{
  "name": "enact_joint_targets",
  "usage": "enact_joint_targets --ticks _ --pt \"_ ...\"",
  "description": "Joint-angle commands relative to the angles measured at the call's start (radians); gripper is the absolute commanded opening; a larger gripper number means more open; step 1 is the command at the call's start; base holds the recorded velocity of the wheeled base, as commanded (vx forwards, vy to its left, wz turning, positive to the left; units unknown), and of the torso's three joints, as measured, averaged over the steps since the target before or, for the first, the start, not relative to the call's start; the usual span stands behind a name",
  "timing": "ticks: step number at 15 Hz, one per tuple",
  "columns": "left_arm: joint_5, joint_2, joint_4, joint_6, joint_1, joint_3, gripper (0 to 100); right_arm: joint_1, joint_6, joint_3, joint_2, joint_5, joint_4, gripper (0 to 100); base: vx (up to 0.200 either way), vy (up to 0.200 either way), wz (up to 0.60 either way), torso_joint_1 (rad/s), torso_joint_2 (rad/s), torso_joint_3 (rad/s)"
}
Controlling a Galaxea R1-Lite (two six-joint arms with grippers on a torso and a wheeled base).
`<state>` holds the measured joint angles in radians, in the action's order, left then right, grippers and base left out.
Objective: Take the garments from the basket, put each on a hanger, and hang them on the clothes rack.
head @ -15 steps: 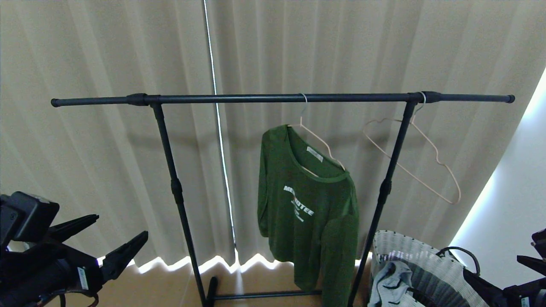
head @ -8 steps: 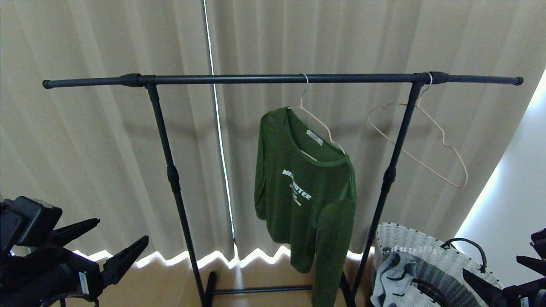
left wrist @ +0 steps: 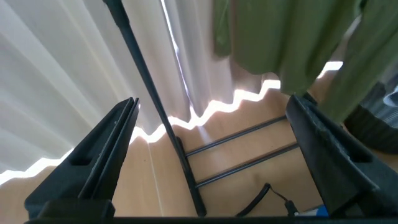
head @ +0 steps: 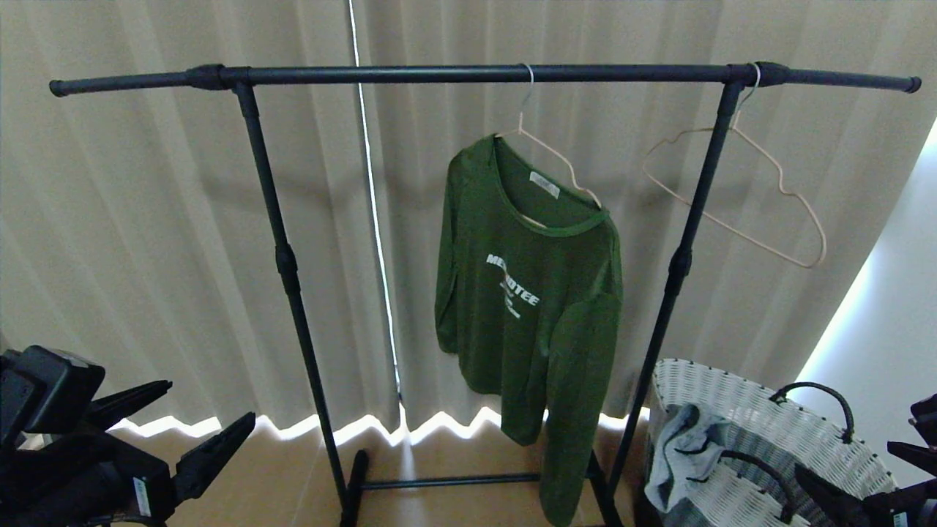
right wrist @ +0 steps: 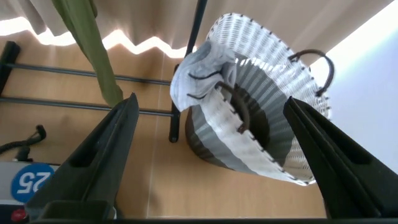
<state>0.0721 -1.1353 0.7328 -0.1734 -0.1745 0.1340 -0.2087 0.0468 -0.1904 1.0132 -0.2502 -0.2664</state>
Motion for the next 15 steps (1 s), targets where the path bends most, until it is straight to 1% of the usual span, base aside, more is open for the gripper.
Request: enact_joint_targets --ticks 1,5,9,12,15 --pt "0.000 0.011 0.000 0.000 -0.002 -0.002 100 -0.001 0.001 0.003 0.004 0.000 -0.001 100 0.000 0.000 0.00 -0.168 0.47 0.290" --pt "0.000 0.042 0.002 -0.001 -0.013 -0.022 100 0.000 0.002 0.012 -0.001 -0.004 -0.002 100 0.000 0.000 0.00 -0.161 0.46 0.303" --pt "0.000 0.057 0.002 -0.009 -0.011 -0.028 100 -0.001 0.004 0.022 0.002 -0.004 0.001 100 0.000 0.000 0.00 -0.118 0.42 0.299" --pt "-0.002 0.066 0.002 -0.011 -0.010 -0.031 100 -0.001 0.002 0.022 0.002 -0.004 0.003 100 0.000 0.000 0.00 -0.027 0.12 0.079" --pt "-0.002 0.091 0.002 -0.009 -0.010 -0.034 100 -0.001 0.001 0.037 -0.002 0.002 -0.004 100 0.000 0.000 0.00 0.000 0.00 0.000"
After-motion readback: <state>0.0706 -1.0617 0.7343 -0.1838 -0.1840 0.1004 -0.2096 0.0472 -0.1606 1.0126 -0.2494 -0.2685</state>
